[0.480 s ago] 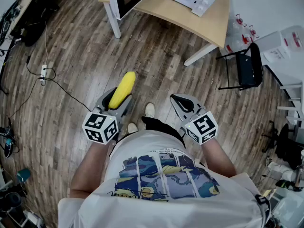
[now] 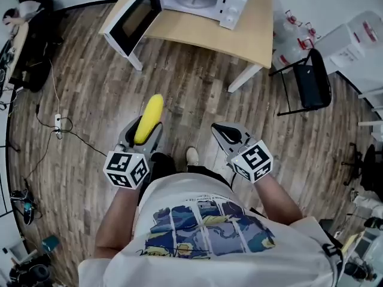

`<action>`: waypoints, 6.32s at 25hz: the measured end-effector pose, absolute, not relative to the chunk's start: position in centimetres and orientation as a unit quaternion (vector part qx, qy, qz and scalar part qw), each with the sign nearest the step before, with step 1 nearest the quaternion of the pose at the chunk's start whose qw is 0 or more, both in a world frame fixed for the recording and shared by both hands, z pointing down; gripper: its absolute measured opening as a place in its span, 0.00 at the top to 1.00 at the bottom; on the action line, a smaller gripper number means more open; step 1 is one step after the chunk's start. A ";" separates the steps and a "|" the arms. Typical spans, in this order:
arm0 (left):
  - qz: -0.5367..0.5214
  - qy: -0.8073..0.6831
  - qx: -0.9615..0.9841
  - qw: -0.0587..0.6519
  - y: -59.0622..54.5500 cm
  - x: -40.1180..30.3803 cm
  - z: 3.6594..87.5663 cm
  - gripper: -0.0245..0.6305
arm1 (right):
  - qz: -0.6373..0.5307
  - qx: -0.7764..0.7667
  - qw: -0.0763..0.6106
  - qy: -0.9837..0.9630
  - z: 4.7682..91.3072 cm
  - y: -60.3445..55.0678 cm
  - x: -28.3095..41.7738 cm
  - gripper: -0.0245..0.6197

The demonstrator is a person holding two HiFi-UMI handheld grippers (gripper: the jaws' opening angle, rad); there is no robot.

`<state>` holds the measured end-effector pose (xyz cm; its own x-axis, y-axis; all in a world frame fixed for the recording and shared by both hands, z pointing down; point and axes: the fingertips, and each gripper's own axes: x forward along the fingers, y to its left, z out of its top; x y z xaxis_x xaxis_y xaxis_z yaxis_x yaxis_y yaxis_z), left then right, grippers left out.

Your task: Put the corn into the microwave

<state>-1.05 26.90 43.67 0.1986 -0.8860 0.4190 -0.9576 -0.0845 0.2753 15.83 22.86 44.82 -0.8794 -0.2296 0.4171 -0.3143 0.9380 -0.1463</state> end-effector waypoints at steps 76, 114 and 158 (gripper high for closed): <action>0.231 -0.691 0.645 0.230 -42.0 -12.2 62.7 0.57 | 0.227 0.297 0.242 -0.895 47.7 -26.7 24.7 0.70; 0.157 -0.618 0.738 0.218 -29.1 -13.7 55.2 0.52 | 0.197 0.261 0.229 -0.917 46.3 -19.3 10.4 0.74; 0.086 -0.372 0.899 0.213 0.3 -13.2 44.0 0.95 | 0.154 0.297 0.216 -0.917 44.3 1.4 -0.5 0.94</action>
